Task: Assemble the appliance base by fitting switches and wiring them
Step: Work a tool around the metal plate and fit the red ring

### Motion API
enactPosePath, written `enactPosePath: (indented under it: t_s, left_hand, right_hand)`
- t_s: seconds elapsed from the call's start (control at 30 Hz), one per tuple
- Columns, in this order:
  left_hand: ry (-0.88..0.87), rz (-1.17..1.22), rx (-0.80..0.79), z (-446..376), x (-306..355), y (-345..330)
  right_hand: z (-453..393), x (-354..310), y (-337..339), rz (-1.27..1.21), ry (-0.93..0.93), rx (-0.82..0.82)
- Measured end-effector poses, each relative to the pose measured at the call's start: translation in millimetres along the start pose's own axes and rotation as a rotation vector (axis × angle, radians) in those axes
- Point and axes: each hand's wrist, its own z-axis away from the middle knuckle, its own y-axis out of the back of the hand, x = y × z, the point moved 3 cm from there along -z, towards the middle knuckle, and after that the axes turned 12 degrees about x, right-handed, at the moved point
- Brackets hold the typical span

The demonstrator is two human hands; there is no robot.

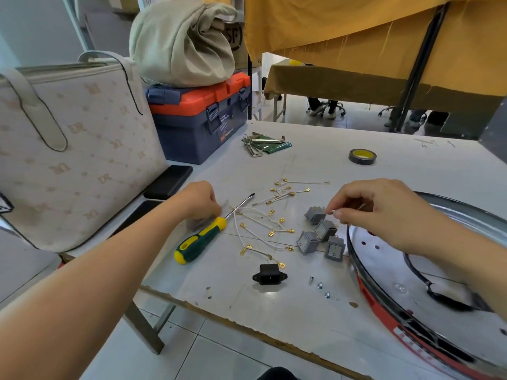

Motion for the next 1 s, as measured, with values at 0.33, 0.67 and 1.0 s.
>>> enactPosePath:
  t_s: [0.33,0.67,1.0]
  left_hand:
    - [-0.310,0.735,0.178,65.9,96.9,39.3]
    - [-0.551,0.521,0.102,121.1,184.7,2.0]
    - [-0.648,0.338,0.055,114.8,203.0,-13.1]
  right_hand:
    - [30.7,28.6,41.6,-0.310,-0.065,-0.018]
    - [61.1,52.7,53.1,-0.424,-0.152,-0.257]
    - [61.1,61.3,33.8,-0.273,-0.087,-0.395]
